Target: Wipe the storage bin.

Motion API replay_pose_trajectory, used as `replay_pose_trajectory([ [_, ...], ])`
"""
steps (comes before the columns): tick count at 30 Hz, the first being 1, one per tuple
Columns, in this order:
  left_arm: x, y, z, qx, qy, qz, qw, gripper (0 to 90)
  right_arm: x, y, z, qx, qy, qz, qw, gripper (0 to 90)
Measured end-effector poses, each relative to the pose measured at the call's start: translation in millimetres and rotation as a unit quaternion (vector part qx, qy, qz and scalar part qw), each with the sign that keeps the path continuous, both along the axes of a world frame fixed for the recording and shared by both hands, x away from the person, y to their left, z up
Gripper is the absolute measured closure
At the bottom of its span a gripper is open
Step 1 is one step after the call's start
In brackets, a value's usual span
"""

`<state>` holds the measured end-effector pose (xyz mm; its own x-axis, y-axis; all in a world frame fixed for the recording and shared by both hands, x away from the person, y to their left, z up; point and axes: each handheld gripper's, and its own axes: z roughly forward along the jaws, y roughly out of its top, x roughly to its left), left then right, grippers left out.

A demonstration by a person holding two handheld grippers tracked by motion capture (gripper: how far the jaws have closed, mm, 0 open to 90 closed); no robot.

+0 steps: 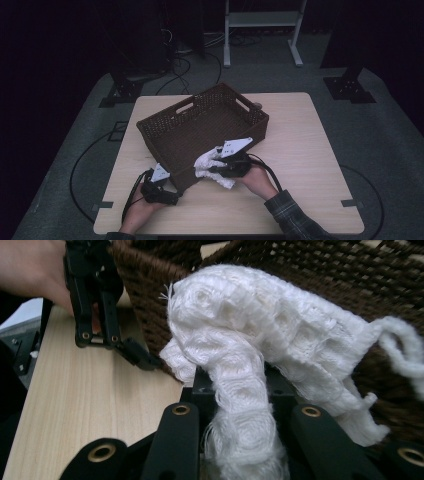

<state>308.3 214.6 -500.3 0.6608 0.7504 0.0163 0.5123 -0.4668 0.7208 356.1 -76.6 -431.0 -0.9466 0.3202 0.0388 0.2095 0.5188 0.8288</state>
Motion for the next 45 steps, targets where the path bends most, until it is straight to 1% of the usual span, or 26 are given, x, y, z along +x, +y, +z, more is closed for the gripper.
replay_pose_trajectory([
  [2, 0.0, -0.1, -0.2, 0.0, -0.001, 0.0, 1.0, 1.5, -0.1, 3.9, -4.6, -0.009, 0.003, 0.002, 0.9999, 73.7],
  [3, 0.0, -0.1, -0.2, -0.001, -0.001, 0.0, 1.0, 1.4, 0.2, 8.1, -9.9, -0.018, 0.007, 0.004, 0.9998, 73.7],
  [4, 0.0, -0.1, -0.1, -0.001, -0.001, 0.0, 1.0, 1.4, 0.2, 8.1, -9.9, -0.018, 0.007, 0.004, 0.9998, 73.7],
  [6, 0.0, -0.1, -0.2, -0.001, -0.001, 0.0, 1.0, 1.5, 1.8, 13.0, -17.5, -0.028, 0.012, 0.008, 0.9995, 73.7],
  [8, 0.0, -0.1, -0.2, -0.001, -0.001, 0.0, 1.0, 1.5, 2.0, 14.4, -19.8, -0.031, 0.013, 0.009, 0.9994, 73.7],
  [12, 0.0, -0.1, -0.2, -0.001, -0.001, 0.0, 1.0, 1.4, 1.6, 21.7, -30.9, -0.052, 0.017, 0.017, 0.9984, 73.7],
  [13, 0.1, 0.0, -0.2, 0.0, -0.001, 0.0, 1.0, 1.4, 1.5, 24.6, -35.5, -0.056, 0.023, 0.02, 0.9979, 73.7],
  [18, 0.1, -0.1, -0.2, 0.0, -0.001, 0.0, 1.0, 1.5, 1.0, 28.8, -42.5, -0.065, 0.029, 0.025, 0.9972, 73.7],
  [23, 0.0, 0.0, -0.2, 0.0, -0.001, 0.0, 1.0, 1.5, -0.5, 33.4, -54.1, -0.083, 0.034, 0.032, 0.9954, 73.7],
  [30, 0.0, -0.1, -0.2, 0.0, -0.001, 0.0, 1.0, 1.5, -2.0, 33.6, -51.8, -0.085, 0.032, 0.032, 0.9954, 73.6],
  [33, 0.0, -0.1, -0.2, 0.0, -0.001, 0.0, 1.0, 1.5, -3.3, 31.8, -45.5, -0.067, 0.034, 0.033, 0.9967, 73.6],
  [34, 0.1, -0.1, -0.2, 0.0, -0.001, 0.0, 1.0, 1.4, -3.9, 31.3, -42.3, -0.061, 0.031, 0.034, 0.9971, 73.6],
  [35, 0.0, -0.1, -0.1, 0.0, -0.001, 0.0, 1.0, 1.5, -6.3, 31.6, -35.8, -0.055, 0.023, 0.036, 0.9976, 73.6],
  [36, 0.0, -0.1, -0.2, -0.001, -0.001, 0.0, 1.0, 1.5, -6.3, 31.6, -35.8, -0.055, 0.023, 0.036, 0.9976, 73.6],
  [38, 0.0, -0.1, -0.1, 0.0, -0.001, 0.0, 1.0, 1.4, -8.7, 32.1, -29.9, -0.045, 0.02, 0.039, 0.998, 73.6],
  [40, 0.0, -0.1, -0.1, 0.0, -0.001, 0.0, 1.0, 1.5, -12.0, 33.3, -22.2, -0.034, 0.012, 0.044, 0.9984, 73.6],
  [43, 0.0, -0.1, -0.1, 0.0, -0.001, 0.0, 1.0, 1.4, -13.7, 34.1, -17.4, -0.029, 0.006, 0.048, 0.9984, 73.6],
  [44, 0.0, 0.0, 0.1, 0.001, 0.0, 0.0, 1.0, 1.5, -15.6, 35.0, -12.6, -0.019, 0.004, 0.05, 0.9986, 73.6],
  [45, 0.0, -0.2, -0.2, -0.001, -0.001, 0.001, 1.0, 1.5, -15.6, 35.0, -12.6, -0.019, 0.004, 0.05, 0.9986, 73.6],
])
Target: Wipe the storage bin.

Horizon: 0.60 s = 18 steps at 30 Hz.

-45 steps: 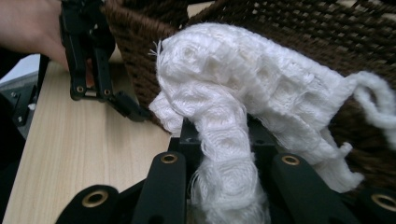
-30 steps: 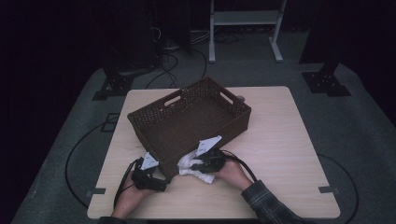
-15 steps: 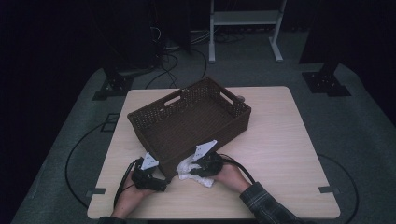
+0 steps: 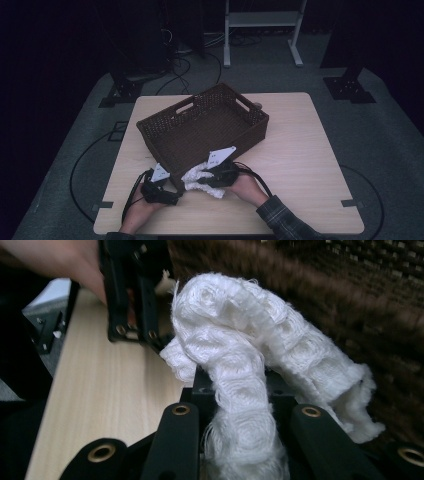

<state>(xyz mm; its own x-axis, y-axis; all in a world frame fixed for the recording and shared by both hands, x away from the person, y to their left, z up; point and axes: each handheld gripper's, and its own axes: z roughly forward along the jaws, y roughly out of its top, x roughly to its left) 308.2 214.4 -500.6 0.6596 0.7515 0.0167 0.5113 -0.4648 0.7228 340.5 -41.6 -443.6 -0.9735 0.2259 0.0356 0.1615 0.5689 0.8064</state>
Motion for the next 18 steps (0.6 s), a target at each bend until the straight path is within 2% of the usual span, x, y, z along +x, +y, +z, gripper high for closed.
replay_pose_trajectory([
  [1, 0.0, 0.2, 0.3, 0.001, 0.002, -0.001, 1.0, 1.5, -1.8, 1.2, 4.5, 0.009, -0.001, 0.003, 1.0, 73.6],
  [5, 0.0, 0.2, 0.3, 0.001, 0.001, -0.001, 1.0, 1.5, -4.5, 4.5, 8.9, 0.012, -0.007, 0.009, 0.9999, 73.6],
  [7, 0.0, 0.2, 0.3, 0.001, 0.002, -0.001, 1.0, 1.5, -6.1, 5.6, 10.7, 0.029, -0.005, 0.017, 0.9994, 73.6],
  [11, 0.0, 0.2, 0.3, 0.002, 0.002, -0.001, 1.0, 1.5, -9.1, 10.7, 16.0, 0.038, -0.013, 0.025, 0.9989, 73.7],
  [15, -0.1, 0.3, 0.4, 0.002, 0.002, -0.001, 1.0, 1.5, -8.8, 16.0, 13.8, 0.028, -0.019, 0.025, 0.9991, 73.7],
  [18, -0.1, 0.3, 0.4, 0.002, 0.002, -0.001, 1.0, 1.5, -7.0, 19.6, 5.1, 0.009, -0.016, 0.023, 0.9996, 73.7],
])
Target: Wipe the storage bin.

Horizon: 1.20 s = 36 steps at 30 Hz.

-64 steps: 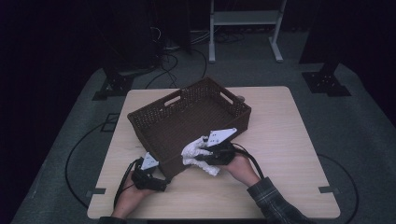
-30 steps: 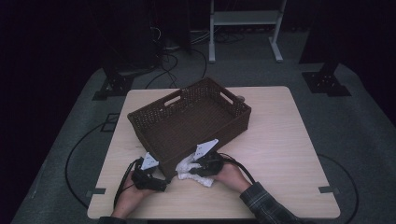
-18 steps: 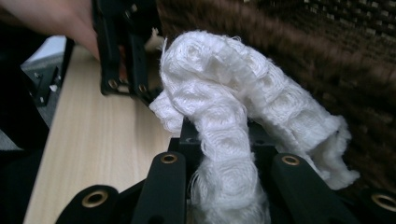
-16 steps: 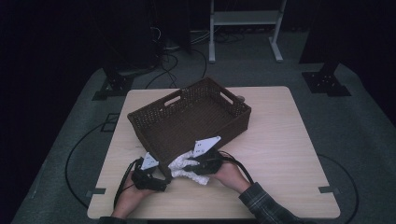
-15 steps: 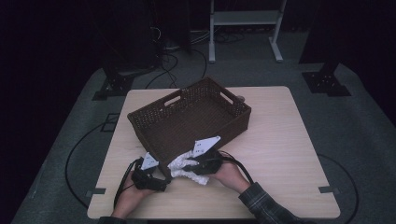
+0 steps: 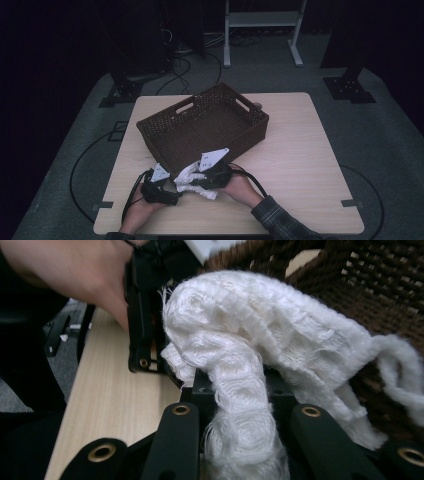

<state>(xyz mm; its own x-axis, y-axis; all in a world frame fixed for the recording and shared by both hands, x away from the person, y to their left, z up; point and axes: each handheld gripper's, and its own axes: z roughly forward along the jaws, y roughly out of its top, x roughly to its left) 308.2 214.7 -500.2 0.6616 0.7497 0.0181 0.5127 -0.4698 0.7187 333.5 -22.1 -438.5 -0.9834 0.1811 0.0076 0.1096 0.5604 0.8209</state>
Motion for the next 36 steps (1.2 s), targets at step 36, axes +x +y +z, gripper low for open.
replay_pose_trajectory([
  [36, 0.1, -0.1, -0.3, -0.002, -0.001, -0.001, 1.0, 0.9, 8.7, -54.9, -14.4, -0.023, 0.028, -0.047, 0.9982, 73.7],
])
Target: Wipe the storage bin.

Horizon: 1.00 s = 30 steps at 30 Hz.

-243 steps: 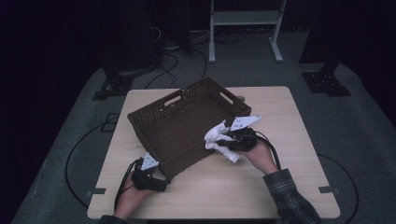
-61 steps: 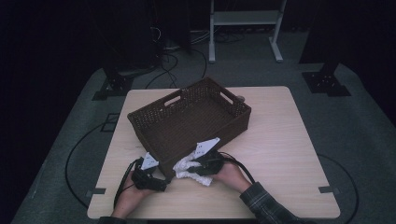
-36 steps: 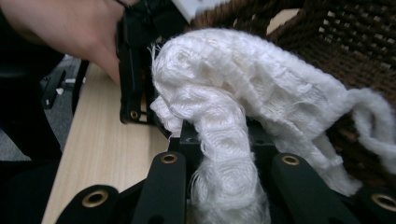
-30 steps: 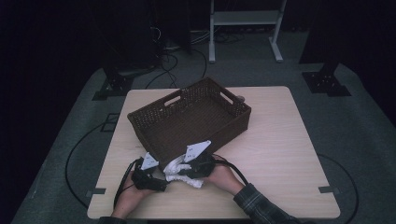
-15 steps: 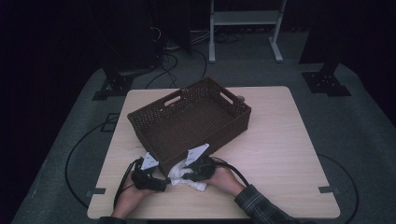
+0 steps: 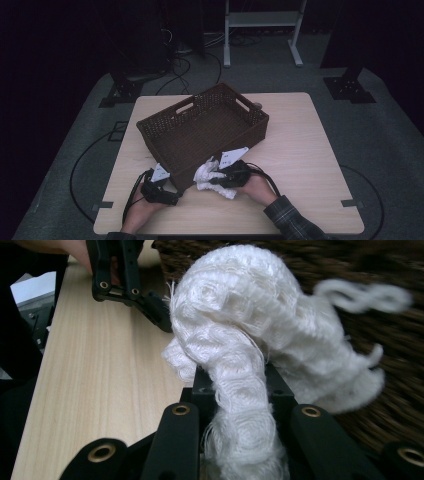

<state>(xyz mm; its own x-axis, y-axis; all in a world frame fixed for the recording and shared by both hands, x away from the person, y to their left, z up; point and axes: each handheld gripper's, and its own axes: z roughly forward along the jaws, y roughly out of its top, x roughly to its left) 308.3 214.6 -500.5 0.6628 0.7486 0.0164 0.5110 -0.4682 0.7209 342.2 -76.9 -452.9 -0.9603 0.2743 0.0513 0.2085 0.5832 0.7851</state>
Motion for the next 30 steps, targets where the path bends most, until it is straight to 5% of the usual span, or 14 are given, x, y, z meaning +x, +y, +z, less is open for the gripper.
replay_pose_trajectory([
  [15, 0.3, 0.4, -0.1, 0.001, 0.0, -0.004, 1.0, 0.4, -3.2, -74.9, 6.1, 0.016, -0.003, -0.074, 0.9971, 73.6],
  [30, -12.3, 10.3, 14.1, -0.003, -0.004, -0.019, 0.9998, 12.8, -8.8, -147.9, 3.8, 0.023, 0.0, -0.162, 0.9864, 73.6],
])
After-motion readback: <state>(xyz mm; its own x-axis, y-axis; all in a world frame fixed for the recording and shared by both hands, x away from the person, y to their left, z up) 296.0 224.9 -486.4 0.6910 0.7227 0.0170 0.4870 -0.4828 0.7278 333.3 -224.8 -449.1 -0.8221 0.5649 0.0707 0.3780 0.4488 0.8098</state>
